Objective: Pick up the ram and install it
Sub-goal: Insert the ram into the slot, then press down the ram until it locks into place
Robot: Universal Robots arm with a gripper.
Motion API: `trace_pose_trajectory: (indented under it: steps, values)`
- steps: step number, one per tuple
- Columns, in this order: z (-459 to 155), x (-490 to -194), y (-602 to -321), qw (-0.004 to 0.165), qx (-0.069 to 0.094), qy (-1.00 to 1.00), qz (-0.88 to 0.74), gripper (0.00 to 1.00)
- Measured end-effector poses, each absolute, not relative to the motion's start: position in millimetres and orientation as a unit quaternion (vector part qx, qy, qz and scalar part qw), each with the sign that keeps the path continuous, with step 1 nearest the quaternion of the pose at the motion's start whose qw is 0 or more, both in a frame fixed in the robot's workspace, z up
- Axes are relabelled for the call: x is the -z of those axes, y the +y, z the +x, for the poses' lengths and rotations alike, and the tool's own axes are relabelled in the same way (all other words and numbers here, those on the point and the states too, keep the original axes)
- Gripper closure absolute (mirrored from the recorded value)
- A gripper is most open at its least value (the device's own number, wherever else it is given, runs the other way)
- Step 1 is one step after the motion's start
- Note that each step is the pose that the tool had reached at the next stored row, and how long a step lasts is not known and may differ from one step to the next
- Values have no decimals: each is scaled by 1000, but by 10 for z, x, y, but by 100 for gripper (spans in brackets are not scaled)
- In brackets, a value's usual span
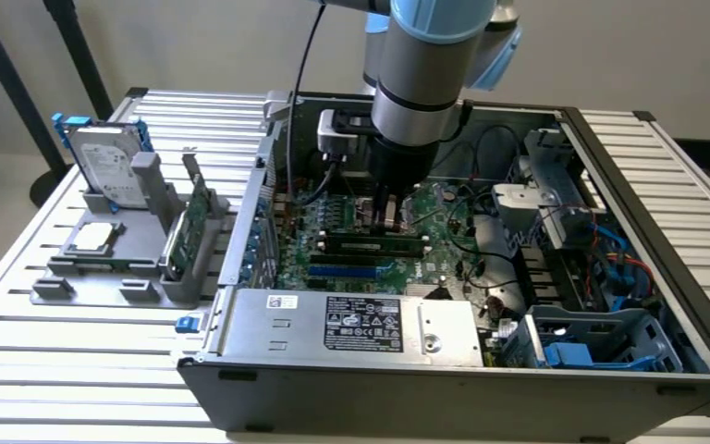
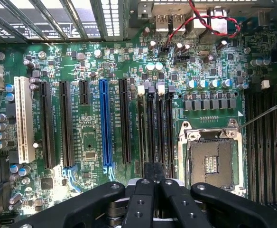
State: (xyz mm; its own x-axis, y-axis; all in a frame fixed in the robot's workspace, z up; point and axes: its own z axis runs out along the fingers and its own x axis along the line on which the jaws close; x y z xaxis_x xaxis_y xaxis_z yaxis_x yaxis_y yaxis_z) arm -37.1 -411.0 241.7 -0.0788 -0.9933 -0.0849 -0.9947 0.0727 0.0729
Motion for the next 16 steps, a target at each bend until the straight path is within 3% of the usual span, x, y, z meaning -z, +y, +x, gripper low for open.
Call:
trace_pose_trajectory:
  steps: [16]
  values:
    - [-403,-2409,-4102,11,-51,732,-679,89]
